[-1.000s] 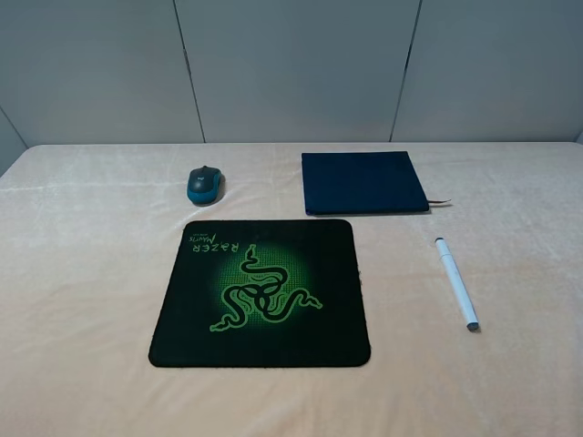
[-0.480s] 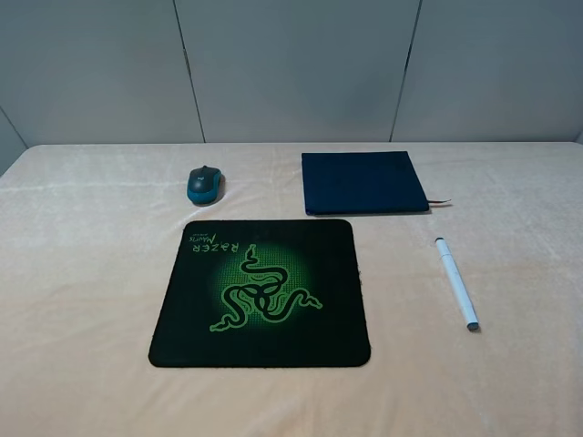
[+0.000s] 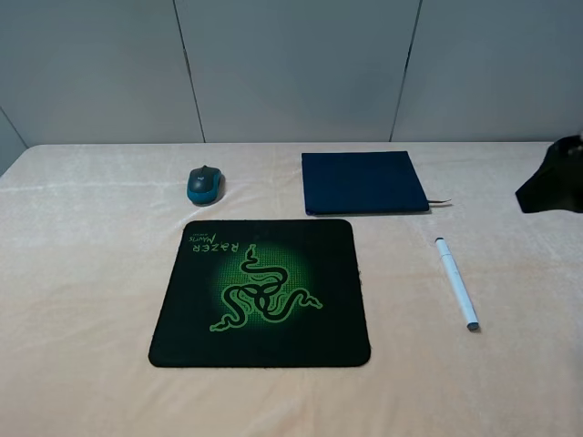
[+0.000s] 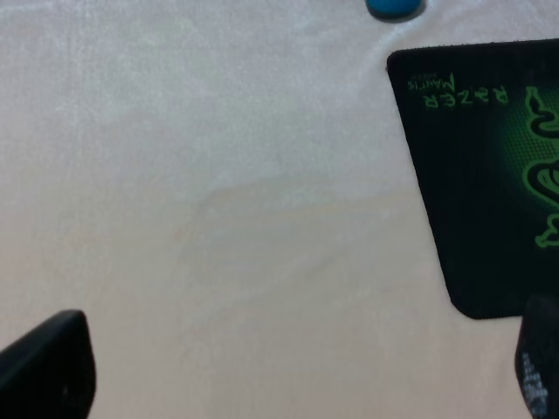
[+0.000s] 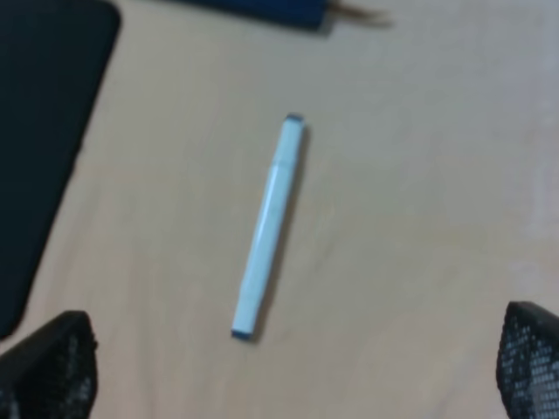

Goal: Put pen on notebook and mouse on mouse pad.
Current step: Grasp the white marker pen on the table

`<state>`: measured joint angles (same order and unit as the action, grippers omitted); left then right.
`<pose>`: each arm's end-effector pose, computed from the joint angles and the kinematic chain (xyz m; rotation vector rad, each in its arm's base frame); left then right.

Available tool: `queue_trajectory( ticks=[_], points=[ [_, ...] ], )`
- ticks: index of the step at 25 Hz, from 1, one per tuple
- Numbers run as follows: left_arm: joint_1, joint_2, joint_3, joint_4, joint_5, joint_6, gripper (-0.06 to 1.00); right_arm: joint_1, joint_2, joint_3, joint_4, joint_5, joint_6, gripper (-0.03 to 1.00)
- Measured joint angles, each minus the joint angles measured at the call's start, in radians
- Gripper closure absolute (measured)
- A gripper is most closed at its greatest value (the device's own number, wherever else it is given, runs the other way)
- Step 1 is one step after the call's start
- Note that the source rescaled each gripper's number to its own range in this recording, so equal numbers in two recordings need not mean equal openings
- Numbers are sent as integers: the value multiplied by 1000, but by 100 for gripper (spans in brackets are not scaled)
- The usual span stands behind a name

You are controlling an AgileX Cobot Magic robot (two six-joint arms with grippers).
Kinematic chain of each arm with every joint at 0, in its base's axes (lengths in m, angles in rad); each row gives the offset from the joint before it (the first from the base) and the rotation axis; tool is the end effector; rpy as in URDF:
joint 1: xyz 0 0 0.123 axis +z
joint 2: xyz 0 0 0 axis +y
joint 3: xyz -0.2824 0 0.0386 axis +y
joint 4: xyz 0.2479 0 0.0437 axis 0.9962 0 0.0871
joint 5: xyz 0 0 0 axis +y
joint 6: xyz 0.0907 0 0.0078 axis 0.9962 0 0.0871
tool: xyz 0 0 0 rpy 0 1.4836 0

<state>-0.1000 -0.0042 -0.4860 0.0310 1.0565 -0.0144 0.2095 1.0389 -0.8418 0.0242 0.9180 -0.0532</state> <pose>-0.0035 0.0028 0.2736 0.0865 2.0478 -0.0341 0.1841 0.0409 0.3023 -0.3286 2.5800 0.0867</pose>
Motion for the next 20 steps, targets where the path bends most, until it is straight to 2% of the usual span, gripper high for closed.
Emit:
queue_trajectory(
  ticks=[8,20],
  points=[
    [0,0,0,1,0,0,2,19,240,0,20,-38,-2,-3],
    [0,0,0,1,0,0,2,19,527,0,46,-167,-2,-3]
  ],
)
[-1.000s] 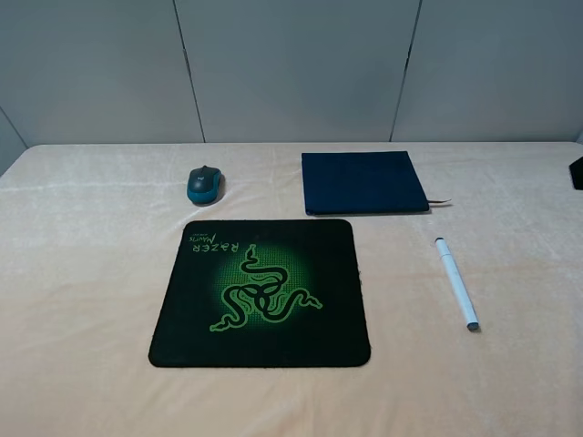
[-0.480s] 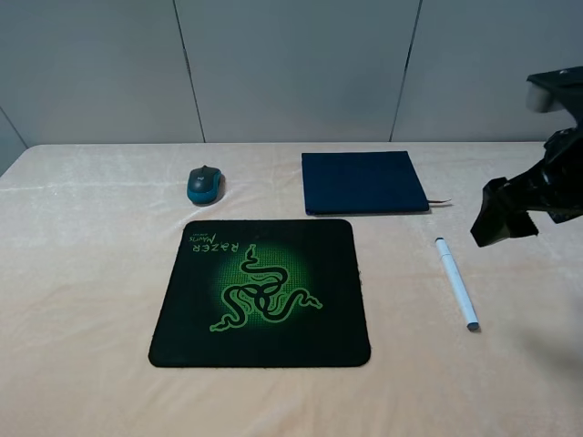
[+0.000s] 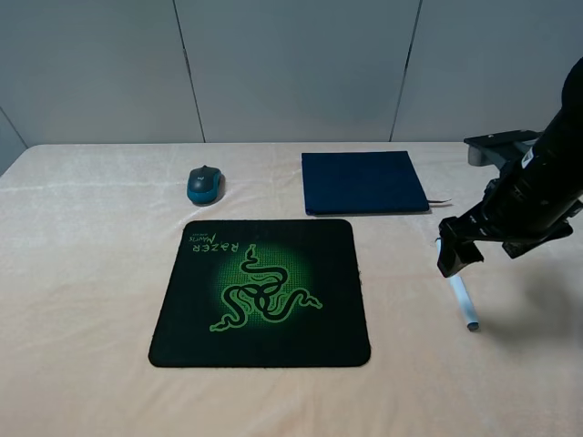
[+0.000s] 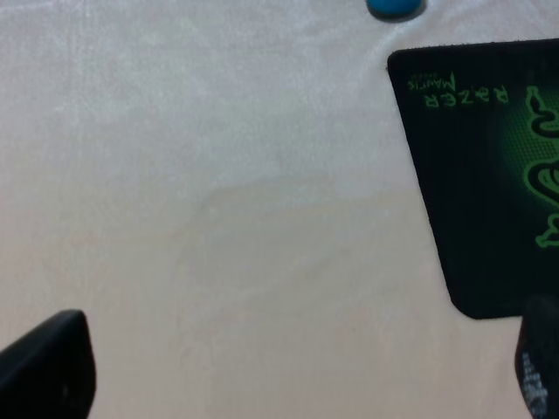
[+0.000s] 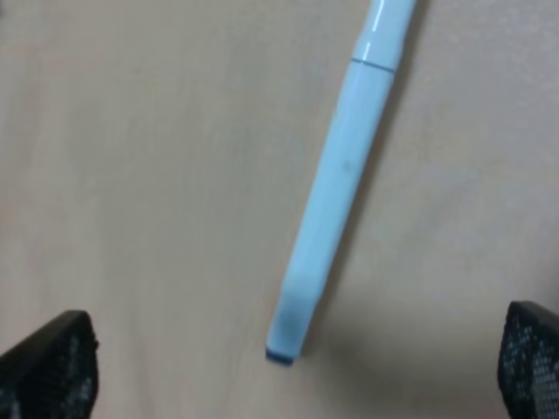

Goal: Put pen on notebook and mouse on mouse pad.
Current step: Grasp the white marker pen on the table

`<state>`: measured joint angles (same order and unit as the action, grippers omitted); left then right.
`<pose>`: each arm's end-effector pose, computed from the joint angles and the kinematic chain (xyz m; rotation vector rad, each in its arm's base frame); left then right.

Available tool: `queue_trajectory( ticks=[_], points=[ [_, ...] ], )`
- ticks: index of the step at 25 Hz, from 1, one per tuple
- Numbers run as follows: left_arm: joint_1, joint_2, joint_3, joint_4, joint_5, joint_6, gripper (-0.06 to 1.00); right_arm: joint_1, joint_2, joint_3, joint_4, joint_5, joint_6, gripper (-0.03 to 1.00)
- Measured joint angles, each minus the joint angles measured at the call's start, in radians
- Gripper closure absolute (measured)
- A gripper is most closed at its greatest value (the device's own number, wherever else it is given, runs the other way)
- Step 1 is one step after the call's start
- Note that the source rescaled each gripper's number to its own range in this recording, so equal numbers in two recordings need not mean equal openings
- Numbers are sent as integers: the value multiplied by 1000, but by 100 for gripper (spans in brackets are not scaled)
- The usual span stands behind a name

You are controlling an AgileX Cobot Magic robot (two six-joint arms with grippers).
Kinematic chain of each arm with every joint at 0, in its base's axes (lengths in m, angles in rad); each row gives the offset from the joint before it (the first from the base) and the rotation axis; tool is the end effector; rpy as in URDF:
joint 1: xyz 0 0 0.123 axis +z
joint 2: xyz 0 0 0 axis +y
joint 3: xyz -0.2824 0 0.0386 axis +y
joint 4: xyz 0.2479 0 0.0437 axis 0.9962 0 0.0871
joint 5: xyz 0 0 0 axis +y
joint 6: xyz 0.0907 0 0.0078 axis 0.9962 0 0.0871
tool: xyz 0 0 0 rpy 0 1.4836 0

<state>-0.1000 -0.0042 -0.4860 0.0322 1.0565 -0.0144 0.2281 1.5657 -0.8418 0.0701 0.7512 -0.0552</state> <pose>-0.0034 0.0029 0.2736 0.0865 2.0478 -0.0326 0.2604 0.0649 0.1847 -0.3494 2.9416 0.1010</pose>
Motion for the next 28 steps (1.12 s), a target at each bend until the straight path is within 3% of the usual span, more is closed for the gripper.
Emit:
queue_trajectory(
  ticks=[14,28],
  points=[
    [0,0,0,0,0,0,2,0,80,-1,8,-120,0,-3],
    [0,0,0,0,0,0,2,0,131,-2,8,-151,0,-3]
  ],
)
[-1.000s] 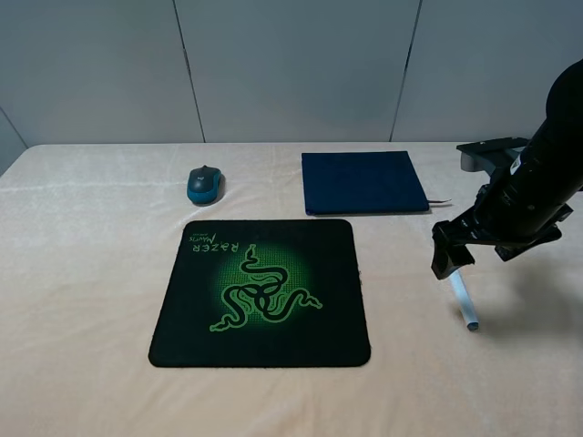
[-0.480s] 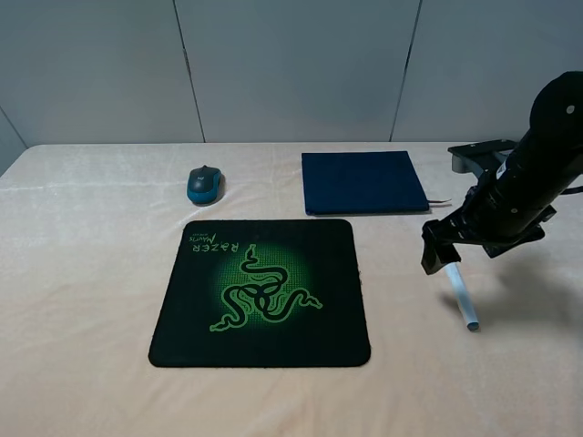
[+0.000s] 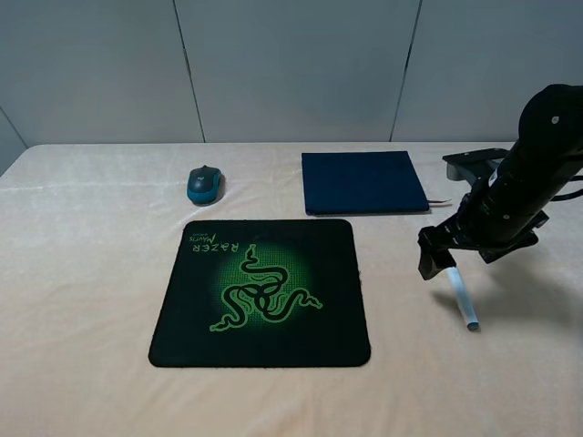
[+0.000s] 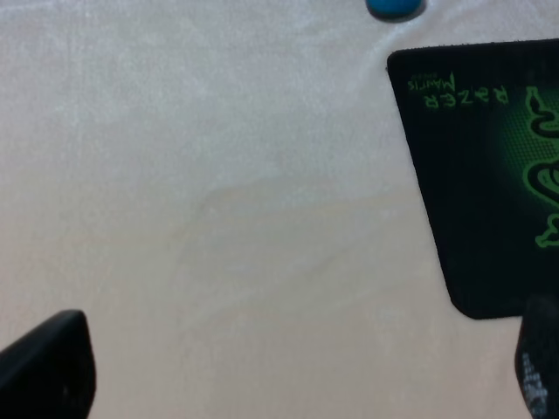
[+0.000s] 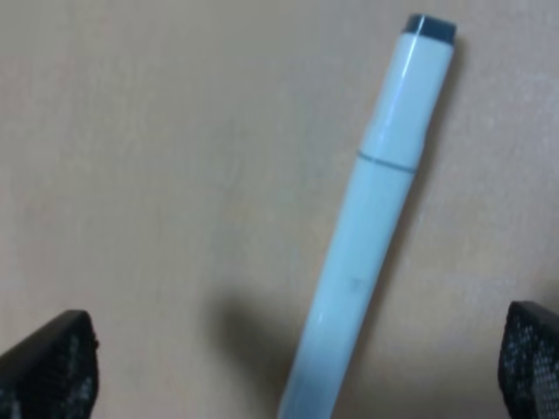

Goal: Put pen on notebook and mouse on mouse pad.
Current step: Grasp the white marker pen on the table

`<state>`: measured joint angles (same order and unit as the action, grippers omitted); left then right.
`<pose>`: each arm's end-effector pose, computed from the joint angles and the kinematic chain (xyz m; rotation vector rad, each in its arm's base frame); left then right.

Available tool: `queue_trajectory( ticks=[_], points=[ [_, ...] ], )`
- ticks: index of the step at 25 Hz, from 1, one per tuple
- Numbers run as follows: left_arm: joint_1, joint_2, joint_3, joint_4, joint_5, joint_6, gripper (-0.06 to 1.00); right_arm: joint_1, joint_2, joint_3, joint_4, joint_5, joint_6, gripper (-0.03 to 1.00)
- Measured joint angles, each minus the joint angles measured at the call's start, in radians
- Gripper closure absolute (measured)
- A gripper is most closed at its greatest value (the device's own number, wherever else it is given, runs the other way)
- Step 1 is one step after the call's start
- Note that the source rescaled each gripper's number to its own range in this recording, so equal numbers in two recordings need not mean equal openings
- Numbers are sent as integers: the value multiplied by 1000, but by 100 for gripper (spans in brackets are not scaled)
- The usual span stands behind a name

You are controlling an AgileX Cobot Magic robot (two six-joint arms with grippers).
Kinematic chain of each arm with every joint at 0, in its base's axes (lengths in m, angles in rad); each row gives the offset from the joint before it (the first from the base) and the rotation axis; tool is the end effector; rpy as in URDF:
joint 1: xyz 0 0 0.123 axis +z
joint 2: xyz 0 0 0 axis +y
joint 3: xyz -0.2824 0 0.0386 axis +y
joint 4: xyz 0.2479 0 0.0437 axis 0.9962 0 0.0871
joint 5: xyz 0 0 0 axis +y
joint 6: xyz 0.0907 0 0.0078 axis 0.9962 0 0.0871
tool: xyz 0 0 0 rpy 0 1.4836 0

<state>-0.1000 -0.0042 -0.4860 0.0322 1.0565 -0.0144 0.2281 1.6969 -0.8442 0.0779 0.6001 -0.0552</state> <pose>-0.0034 0.0029 0.2736 0.0865 2.0478 -0.0326 0.2800 0.0691 0.1513 -0.3279 2.9216 0.1002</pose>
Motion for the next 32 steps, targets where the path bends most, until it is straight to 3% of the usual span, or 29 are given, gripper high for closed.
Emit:
queue_trajectory(
  ticks=[23,32],
  points=[
    [0,0,0,0,0,0,3,0,2,0,-12,-75,-12,-3],
    [0,0,0,0,0,0,3,0,110,-3,-15,-92,-12,-3]
  ],
)
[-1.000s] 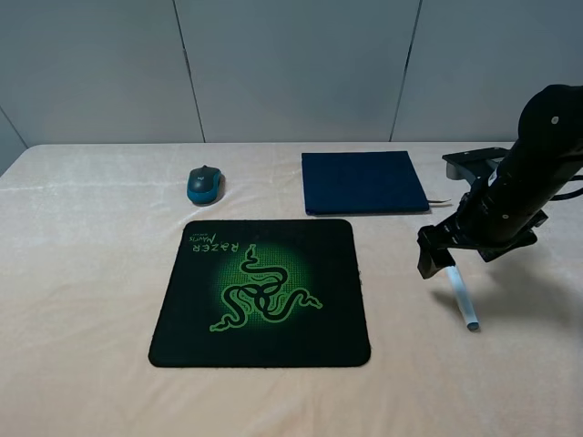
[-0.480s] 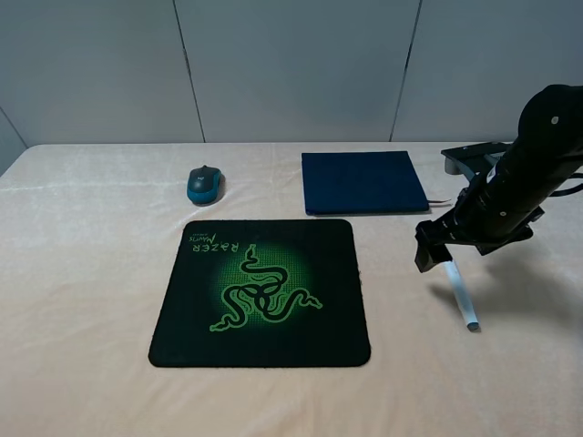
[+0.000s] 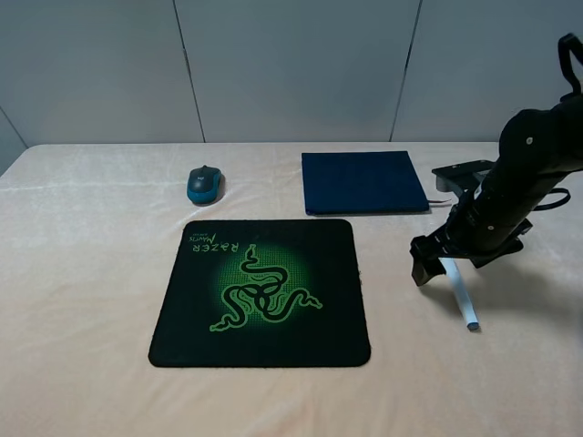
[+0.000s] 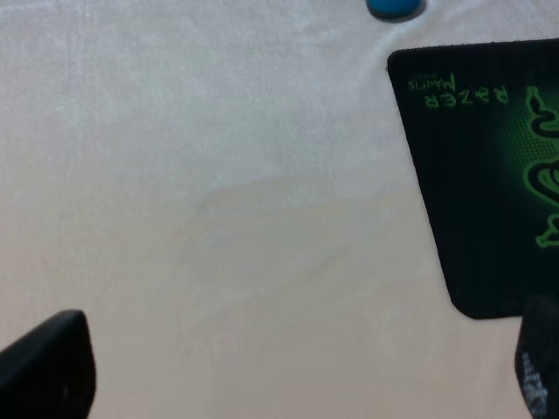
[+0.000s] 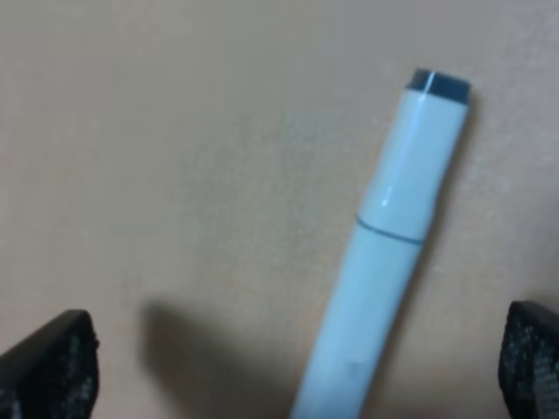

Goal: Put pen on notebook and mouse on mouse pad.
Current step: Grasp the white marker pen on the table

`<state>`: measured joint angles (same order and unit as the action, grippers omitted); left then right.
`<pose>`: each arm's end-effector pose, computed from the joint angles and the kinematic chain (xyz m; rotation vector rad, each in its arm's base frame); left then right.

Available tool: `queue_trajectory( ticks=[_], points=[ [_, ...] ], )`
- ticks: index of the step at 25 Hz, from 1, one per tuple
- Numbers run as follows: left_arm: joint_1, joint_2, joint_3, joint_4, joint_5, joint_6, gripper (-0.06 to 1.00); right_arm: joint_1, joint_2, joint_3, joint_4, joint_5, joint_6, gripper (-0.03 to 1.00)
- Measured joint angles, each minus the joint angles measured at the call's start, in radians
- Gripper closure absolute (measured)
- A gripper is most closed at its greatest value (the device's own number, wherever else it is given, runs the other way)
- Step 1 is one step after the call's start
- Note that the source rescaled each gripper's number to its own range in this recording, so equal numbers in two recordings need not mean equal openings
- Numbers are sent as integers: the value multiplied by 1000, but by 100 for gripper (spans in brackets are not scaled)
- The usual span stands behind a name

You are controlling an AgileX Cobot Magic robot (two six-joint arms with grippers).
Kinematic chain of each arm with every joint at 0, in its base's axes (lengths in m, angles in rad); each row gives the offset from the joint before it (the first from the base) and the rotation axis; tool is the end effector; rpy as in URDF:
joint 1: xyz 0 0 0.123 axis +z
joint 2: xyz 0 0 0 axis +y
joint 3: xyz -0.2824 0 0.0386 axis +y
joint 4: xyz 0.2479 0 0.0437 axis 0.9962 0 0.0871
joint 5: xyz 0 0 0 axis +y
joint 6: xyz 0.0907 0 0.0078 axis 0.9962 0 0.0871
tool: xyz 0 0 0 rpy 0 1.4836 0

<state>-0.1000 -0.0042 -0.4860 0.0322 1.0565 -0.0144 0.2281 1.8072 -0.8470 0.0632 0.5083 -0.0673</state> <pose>-0.0034 0.0029 0.2736 0.0865 2.0478 -0.0326 0.2903 0.0703 0.1211 -0.3583 2.9329 0.0756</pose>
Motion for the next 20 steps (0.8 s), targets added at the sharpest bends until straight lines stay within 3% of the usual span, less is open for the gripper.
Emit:
queue_trajectory(
  ticks=[8,20],
  points=[
    [0,0,0,0,0,0,3,0,14,-1,0,-7,1,-3],
    [0,0,0,0,0,0,3,0,14,-1,0,-5,4,55]
  ],
)
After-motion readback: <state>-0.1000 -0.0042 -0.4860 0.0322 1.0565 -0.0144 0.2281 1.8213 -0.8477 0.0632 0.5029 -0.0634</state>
